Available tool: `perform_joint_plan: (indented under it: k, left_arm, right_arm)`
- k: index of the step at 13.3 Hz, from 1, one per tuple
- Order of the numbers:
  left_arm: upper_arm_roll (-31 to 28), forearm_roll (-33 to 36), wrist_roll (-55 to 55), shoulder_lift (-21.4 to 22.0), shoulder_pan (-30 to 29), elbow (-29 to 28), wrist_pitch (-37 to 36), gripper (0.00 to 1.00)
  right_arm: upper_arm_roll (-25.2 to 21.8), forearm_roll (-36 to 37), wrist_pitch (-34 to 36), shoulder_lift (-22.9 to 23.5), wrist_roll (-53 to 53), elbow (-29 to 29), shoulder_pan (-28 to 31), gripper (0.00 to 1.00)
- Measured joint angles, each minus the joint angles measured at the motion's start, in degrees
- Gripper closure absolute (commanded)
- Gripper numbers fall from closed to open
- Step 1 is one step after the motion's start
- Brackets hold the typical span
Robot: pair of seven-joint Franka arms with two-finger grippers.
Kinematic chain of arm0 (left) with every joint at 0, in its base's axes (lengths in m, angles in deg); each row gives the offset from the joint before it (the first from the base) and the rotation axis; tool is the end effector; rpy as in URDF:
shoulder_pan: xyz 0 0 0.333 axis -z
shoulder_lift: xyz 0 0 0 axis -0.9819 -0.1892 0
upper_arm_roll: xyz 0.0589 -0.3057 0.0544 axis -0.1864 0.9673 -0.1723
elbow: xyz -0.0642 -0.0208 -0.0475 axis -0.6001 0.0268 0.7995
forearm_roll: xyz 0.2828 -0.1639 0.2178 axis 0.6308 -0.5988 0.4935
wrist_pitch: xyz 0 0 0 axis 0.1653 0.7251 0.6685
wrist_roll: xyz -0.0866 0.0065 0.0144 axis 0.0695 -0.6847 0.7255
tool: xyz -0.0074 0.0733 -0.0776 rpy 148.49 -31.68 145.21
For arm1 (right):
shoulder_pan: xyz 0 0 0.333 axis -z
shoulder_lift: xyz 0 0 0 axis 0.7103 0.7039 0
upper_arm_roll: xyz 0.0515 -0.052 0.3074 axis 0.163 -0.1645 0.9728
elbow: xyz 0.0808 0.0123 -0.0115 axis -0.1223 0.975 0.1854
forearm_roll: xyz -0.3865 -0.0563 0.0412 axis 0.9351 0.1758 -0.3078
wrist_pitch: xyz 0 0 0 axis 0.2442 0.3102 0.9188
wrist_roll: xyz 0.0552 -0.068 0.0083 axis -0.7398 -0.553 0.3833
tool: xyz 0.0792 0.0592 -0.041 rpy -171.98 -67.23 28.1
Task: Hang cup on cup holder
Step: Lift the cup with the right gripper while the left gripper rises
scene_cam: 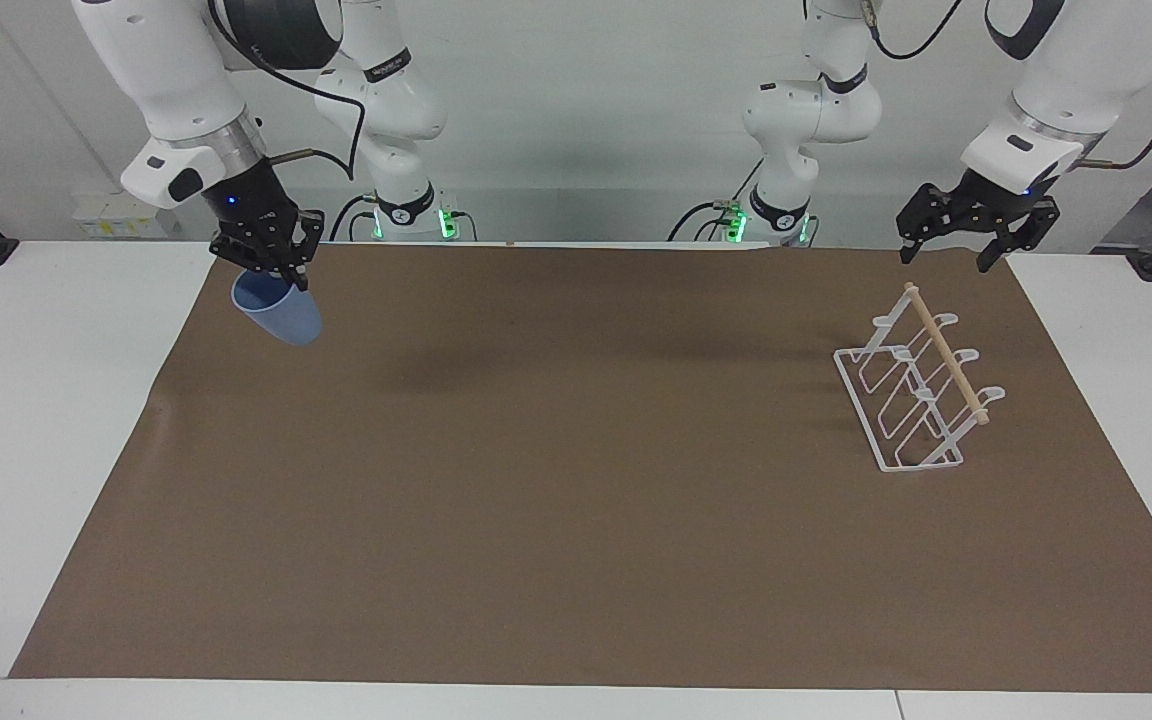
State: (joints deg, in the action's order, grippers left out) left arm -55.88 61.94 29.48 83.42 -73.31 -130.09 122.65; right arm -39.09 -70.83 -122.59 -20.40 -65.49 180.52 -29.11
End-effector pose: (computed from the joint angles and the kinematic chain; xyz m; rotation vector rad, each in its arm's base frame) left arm 0.5294 -0.0401 0.6391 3.1080 -0.2914 -0.0333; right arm 0.5286 0.0000 0.6123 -3.0381 -0.3319 -0.1229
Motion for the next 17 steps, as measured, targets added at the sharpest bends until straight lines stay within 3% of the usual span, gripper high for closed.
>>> perform_joint_plan:
  k: [5,11,17]
  left_arm:
    - [0.00,0.00,0.00,0.00,0.00,0.00,-0.03,0.00]
    - [0.14,-0.04,-0.03,0.01,0.66,0.00,0.00,0.00]
    - [1.57,-4.04,-6.86,0.02,1.83,0.00,0.04,0.00]
  right_arm:
    - [1.08,-1.53,0.36,0.16,0.00,-0.52,-0.34,1.00]
    - [1.36,-12.20,0.36,0.48,-0.38,0.10,-1.28,1.00]
    - [1.51,-23.16,-4.10,0.85,-20.99,1.45,-9.85,1.00]
